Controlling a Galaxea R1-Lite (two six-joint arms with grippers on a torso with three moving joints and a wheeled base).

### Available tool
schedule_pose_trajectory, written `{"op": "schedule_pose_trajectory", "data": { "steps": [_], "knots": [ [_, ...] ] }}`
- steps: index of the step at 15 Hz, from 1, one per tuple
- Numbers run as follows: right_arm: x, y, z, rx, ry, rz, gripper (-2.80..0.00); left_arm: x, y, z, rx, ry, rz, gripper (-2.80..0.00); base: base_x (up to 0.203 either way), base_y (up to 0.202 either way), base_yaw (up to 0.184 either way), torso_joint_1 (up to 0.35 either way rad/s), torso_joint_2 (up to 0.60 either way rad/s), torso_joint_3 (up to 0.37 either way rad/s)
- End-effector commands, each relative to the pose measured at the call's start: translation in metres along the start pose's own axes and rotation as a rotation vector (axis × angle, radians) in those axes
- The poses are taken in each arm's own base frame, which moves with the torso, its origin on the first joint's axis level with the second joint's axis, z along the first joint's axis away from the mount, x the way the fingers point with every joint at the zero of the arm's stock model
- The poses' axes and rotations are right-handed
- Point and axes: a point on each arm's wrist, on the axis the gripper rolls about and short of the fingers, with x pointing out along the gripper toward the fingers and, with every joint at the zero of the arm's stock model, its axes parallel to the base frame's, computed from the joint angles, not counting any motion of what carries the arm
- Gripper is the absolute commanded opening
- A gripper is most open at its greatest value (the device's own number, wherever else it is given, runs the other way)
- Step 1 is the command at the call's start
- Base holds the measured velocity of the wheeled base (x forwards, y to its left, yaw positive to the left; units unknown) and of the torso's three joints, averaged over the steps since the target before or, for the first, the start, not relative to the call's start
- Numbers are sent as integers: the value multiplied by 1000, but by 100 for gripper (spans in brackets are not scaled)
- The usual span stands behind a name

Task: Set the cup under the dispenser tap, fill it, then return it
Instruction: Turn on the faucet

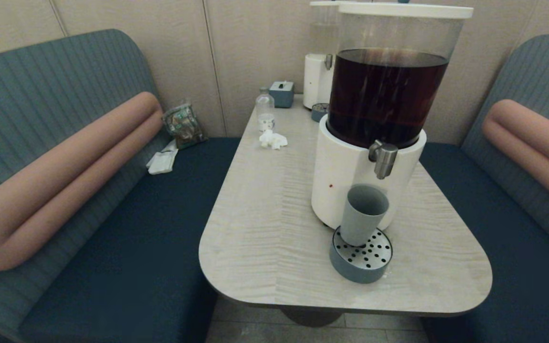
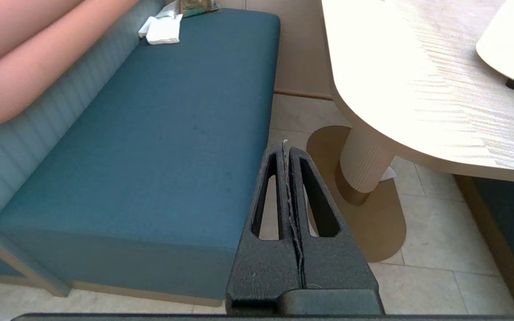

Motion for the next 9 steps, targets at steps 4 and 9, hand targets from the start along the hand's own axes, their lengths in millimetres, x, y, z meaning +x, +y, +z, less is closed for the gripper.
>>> {"op": "schedule_pose_trajectory", "data": {
  "steps": [4,9],
  "knots": [
    [0,0,0,3,0,0,-280,0,0,0,-1,1,1,-280,0,0,0,0,0,0],
    [0,0,0,-2,5,-2,-280,0,0,0,-1,1,1,-280,0,0,0,0,0,0]
  ]
}}
